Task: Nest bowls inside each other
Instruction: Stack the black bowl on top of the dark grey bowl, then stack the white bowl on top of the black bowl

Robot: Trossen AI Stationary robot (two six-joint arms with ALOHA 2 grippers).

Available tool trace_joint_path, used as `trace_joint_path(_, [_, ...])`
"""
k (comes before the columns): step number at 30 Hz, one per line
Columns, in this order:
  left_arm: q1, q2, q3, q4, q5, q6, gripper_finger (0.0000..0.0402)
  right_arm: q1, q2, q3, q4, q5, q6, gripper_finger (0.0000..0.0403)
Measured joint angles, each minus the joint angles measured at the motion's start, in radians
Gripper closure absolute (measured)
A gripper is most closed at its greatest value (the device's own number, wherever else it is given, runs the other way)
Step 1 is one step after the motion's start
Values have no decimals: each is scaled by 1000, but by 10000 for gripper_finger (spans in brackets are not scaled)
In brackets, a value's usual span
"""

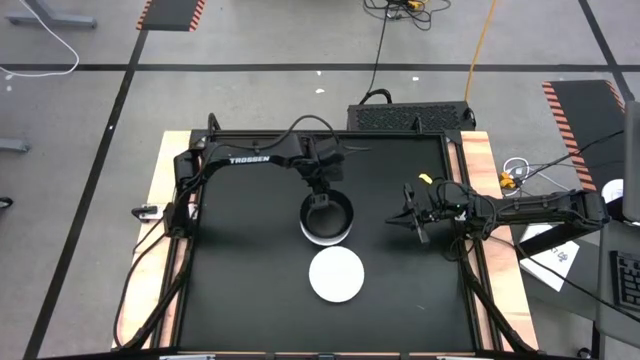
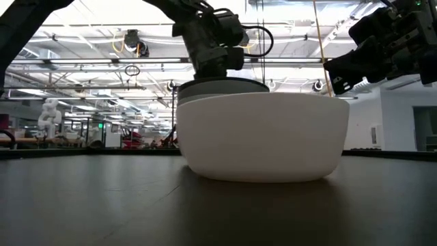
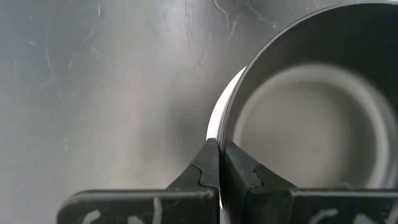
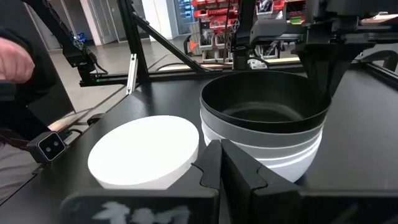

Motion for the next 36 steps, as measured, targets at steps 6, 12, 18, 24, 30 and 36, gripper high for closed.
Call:
trace_joint_path(6, [0,0,-11,24,23,-11,401,0,0,0,1,0,5,403])
trace_joint_path(12, [0,0,-11,26,31,-10,400,0,0,0,1,0,7,403])
trace_joint_path(18, [-7,0,-12,37,45,13,371,0,0,0,1,0,8,403])
trace_joint_path(24, [-19,0,-12,45,42,33,312,0,0,0,1,0,8,403])
trace_joint_path(30, [-19,0,-12,48,31,38,245,0,0,0,1,0,8,403])
trace_joint_path(36, [-18,-11,-8,46,1,59,184,0,0,0,1,0,15,403])
